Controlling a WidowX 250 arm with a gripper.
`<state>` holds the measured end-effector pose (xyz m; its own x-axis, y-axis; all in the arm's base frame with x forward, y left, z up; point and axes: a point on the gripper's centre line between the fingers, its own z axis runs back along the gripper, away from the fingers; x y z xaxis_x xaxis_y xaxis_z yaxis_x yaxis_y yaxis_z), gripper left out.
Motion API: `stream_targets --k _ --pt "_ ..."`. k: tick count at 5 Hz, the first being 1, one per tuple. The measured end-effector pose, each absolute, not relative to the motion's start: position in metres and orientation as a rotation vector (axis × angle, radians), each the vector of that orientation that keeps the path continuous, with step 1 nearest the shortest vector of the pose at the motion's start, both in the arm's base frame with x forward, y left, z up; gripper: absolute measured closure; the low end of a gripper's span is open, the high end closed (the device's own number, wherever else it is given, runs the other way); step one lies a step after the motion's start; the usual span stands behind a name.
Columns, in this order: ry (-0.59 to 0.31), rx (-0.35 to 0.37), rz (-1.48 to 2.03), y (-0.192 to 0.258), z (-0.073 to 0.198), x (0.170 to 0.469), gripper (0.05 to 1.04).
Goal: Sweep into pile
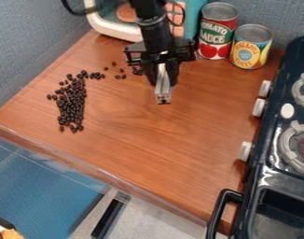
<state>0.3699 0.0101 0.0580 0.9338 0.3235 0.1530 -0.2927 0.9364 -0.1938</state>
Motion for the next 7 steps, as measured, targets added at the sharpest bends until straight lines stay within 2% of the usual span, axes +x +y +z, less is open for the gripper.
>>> stream_targets --k 2,5,7 --pt "-0.129 -0.105 0.411 0.026 0.019 0.384 0.704" --pt "-0.151 -0.072 0.512 0.041 0.018 0.396 0.704" --pt "-0.162 -0.06 0.589 0.059 0.016 0.387 0.704"
